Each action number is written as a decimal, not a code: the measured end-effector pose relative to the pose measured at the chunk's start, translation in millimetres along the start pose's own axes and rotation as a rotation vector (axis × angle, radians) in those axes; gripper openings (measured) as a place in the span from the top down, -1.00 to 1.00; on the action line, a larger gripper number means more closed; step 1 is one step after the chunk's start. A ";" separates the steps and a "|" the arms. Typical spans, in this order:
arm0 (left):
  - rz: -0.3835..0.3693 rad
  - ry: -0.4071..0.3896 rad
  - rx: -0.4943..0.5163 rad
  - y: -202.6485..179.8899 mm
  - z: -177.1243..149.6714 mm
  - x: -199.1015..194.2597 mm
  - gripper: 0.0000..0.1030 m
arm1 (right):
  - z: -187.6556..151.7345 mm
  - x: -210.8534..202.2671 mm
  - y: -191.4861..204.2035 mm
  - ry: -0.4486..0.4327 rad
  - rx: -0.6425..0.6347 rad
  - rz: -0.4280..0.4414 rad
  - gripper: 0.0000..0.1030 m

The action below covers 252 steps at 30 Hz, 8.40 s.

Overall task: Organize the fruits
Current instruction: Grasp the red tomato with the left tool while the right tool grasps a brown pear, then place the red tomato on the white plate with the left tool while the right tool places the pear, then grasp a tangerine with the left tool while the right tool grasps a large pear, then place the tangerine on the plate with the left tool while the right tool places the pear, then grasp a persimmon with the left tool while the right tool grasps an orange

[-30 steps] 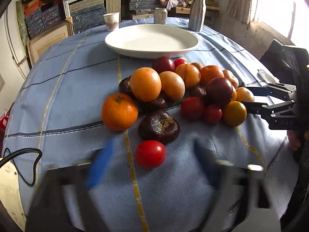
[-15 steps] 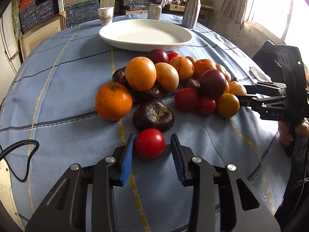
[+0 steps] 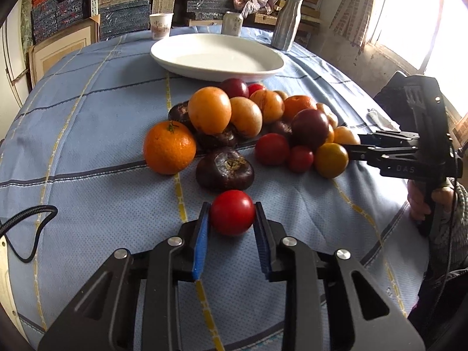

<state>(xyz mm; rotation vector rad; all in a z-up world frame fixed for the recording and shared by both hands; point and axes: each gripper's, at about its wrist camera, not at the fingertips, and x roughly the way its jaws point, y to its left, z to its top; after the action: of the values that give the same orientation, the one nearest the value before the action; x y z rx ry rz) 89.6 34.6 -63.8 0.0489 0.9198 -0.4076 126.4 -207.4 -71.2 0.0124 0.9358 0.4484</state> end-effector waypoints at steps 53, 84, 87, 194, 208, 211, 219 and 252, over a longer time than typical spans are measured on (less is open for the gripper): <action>0.127 -0.193 -0.018 36.9 207.7 47.7 -0.25 | 168.1 -32.7 -12.0 -0.340 0.015 -0.084 -0.26; 0.210 -0.130 -0.109 51.0 40.9 14.2 -0.67 | 18.8 -66.1 -35.7 -0.413 0.239 -0.097 -0.93; 0.207 -0.105 -0.112 52.4 42.1 19.1 -0.67 | 18.6 -65.3 -35.3 -0.408 0.239 -0.096 -0.93; 0.124 -0.061 -0.111 73.6 223.6 130.6 0.04 | 200.5 97.5 -52.0 -0.093 0.166 -0.111 0.11; 0.173 -0.237 -0.080 58.8 224.1 46.2 -0.45 | 194.9 -7.9 -13.7 -0.336 0.097 -0.049 -0.26; 0.208 -0.278 -0.071 54.9 209.2 20.8 -0.51 | 182.8 -30.0 1.9 -0.378 0.065 -0.038 -0.32; 0.268 -0.299 -0.162 80.6 132.0 -19.0 -0.64 | 111.1 -45.0 11.6 -0.380 0.058 -0.043 -0.40; 0.349 -0.098 -0.289 123.7 20.6 -5.1 -0.13 | 18.6 -46.3 -18.9 -0.321 0.144 -0.094 -0.64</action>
<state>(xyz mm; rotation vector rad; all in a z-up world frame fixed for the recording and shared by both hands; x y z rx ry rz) 147.5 145.9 -63.4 -0.0741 0.8459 0.0478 124.3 -238.6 -28.1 0.1666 0.6476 0.2809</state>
